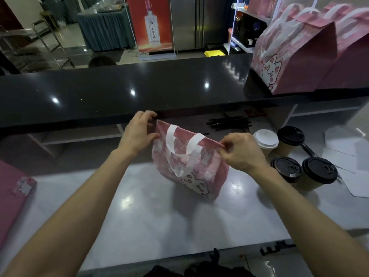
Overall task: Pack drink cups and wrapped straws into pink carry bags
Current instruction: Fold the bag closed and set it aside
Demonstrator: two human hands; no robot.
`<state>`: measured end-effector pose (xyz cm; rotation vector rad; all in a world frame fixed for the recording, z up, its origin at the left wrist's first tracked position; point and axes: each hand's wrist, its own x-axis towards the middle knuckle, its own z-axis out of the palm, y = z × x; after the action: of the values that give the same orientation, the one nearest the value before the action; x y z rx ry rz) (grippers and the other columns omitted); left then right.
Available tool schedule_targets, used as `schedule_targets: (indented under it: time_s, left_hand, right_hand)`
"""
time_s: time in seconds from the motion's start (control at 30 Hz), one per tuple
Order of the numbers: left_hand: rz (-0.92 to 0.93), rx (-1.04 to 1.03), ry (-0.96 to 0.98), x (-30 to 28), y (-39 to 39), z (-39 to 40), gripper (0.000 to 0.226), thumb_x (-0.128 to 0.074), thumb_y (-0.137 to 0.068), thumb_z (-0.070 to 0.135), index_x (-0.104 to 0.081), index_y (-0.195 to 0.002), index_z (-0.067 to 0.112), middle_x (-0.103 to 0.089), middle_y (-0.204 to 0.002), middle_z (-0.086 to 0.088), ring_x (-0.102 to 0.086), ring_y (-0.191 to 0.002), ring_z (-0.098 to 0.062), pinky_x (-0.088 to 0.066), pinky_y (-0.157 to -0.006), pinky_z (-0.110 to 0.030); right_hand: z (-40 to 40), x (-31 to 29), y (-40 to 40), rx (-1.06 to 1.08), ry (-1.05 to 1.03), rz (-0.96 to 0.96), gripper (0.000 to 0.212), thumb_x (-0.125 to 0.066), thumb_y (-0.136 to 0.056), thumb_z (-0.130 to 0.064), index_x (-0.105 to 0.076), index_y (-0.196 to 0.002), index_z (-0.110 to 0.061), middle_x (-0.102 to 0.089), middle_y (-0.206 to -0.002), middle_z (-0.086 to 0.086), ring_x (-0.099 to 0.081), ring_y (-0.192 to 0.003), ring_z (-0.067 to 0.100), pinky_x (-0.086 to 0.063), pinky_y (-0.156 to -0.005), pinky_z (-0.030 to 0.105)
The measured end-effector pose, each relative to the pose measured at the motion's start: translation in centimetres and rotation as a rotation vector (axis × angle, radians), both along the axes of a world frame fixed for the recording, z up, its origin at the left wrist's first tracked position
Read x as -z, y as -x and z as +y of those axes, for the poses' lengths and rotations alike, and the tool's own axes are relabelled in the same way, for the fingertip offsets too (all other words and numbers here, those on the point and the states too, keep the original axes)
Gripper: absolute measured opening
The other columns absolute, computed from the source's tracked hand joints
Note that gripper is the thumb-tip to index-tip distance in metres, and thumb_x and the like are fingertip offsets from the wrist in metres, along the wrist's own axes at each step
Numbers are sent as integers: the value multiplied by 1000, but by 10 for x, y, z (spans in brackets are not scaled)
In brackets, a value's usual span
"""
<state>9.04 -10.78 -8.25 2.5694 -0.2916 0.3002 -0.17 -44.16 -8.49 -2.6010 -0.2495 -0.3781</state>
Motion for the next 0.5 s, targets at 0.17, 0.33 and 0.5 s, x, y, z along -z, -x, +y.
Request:
schedule_targets:
  time_s: [0.17, 0.33, 0.5]
  left_hand:
    - [105, -35, 140, 22, 38, -2, 30, -84, -95, 23, -64, -116, 30, -71, -103, 12, -70, -96, -6, -60, -89, -33]
    - [321, 9, 285, 48, 100, 7, 46, -65, -93, 2, -63, -126, 34, -71, -125, 13, -70, -120, -8, -61, -97, -33]
    - [374, 30, 307, 72, 153, -13, 63, -91, -74, 45, -55, -125, 40, -60, -130, 20, -65, -118, -1, -63, -78, -26]
  right_hand:
    - [19, 18, 49, -249, -159, 87, 45, -74, -83, -75, -82, -94, -32, -71, -79, -19, -69, -77, 4, -58, -73, 30]
    - [1, 51, 65, -184, -171, 163, 84, -71, -73, -92, -64, -137, -37, -57, -118, -24, -61, -109, -2, -56, -91, 24]
    - [7, 70, 76, -152, -46, 65, 49, -79, -89, -57, -62, -120, -23, -63, -106, -10, -64, -90, 12, -59, -77, 36]
